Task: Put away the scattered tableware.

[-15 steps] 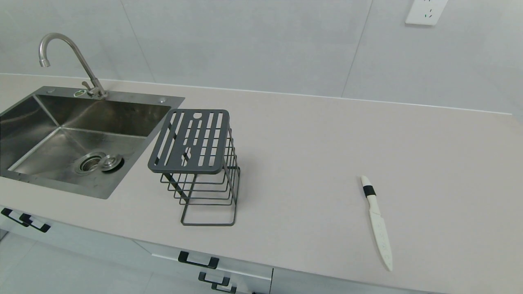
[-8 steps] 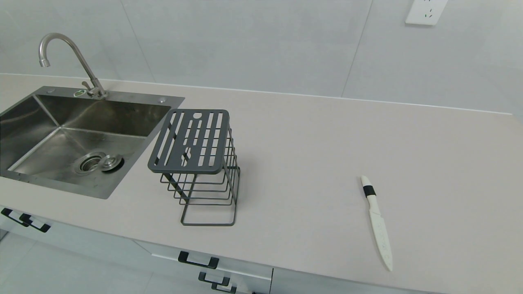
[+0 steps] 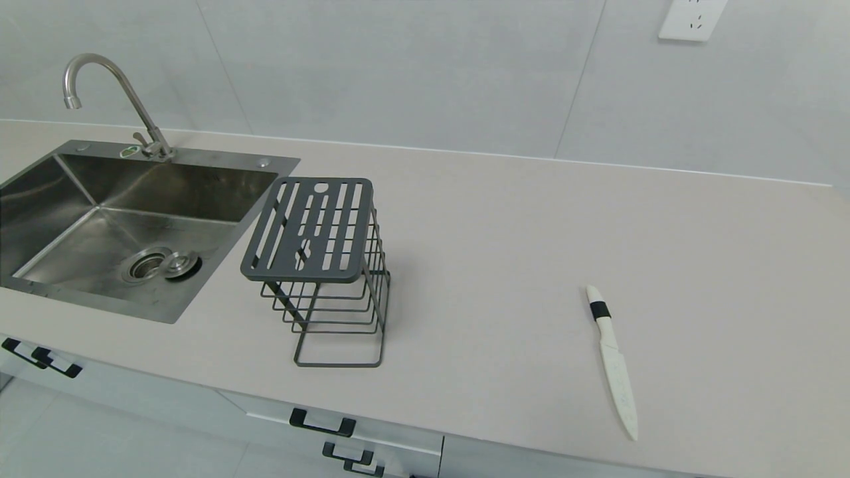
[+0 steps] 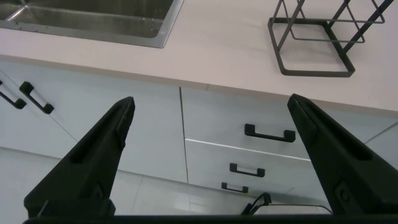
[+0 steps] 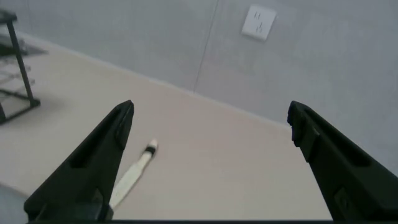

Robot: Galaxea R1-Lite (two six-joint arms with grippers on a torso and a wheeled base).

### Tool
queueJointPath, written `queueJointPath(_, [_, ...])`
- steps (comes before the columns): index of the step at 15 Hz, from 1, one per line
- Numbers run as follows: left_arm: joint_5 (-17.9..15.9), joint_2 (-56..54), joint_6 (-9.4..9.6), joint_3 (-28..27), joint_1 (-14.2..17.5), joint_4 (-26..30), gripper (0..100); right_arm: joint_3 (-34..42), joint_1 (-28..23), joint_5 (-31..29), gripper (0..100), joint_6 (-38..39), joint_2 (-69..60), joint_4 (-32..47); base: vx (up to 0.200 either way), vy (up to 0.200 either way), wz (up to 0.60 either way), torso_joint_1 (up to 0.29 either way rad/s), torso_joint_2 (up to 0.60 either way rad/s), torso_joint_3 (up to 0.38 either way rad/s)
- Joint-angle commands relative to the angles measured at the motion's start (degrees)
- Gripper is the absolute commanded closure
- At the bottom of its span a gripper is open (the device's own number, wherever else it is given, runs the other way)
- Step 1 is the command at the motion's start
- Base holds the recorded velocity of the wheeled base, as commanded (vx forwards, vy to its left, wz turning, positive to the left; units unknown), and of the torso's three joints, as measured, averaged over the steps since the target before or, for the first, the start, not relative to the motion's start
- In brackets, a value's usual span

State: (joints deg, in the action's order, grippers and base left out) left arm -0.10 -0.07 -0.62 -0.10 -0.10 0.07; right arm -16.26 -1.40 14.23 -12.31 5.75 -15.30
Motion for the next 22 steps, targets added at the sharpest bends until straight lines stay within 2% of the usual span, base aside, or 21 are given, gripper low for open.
queueJointPath(1, [0.01, 0.07, 0.01, 0.01, 0.01, 0.01, 0, -1.4, -0.09, 5.55, 0, 0.01, 8.75, 0.62, 0.0, 0.0, 0.0, 0.0, 0.0, 0.0])
queueJointPath(4, [0.01, 0.07, -0.08, 0.01, 0.01, 0.01, 0, 4.57, 0.0, 11.09, 0, -0.08, 15.16, 2.2, 0.0, 0.0, 0.0, 0.0, 0.0, 0.0])
queueJointPath(10, [-0.08, 0.07, 0.01, 0.01, 0.01, 0.01, 0, 4.48, 2.28, 11.35, 0, -0.52, 19.82, 2.2, 0.0, 0.0, 0.0, 0.0, 0.0, 0.0])
queueJointPath(13, [-0.08, 0.07, 0.01, 0.01, 0.01, 0.01, 0, 0.27, 3.77, 11.26, 0, -0.61, 22.9, 2.03, 0.0, 0.0, 0.0, 0.0, 0.0, 0.0])
queueJointPath(15, [-0.08, 0.07, 0.01, 0.01, 0.01, 0.01, 0, -4.39, 7.03, 11.26, 0, 0.62, 29.93, 2.12, 0.0, 0.0, 0.0, 0.0, 0.0, 0.0])
queueJointPath(17, [-0.17, 0.07, 0.01, 0.01, 0.01, 0.01, 0, -4.92, 11.95, 10.82, 0, 2.03, 42.06, 1.85, 0.0, 0.0, 0.0, 0.0, 0.0, 0.0])
queueJointPath(20, [-0.17, 0.07, 0.09, 0.01, 0.01, 0.01, 0, -7.29, 14.85, 10.73, 0, 2.03, 56.56, -1.31, 0.0, 0.0, 0.0, 0.0, 0.0, 0.0])
queueJointPath(22, [-0.17, 0.16, 0.09, 0.01, 0.01, 0.01, 0, -8.52, 16.69, 7.57, 0, 1.77, 62.45, -1.84, 0.0, 0.0, 0.0, 0.0, 0.0, 0.0])
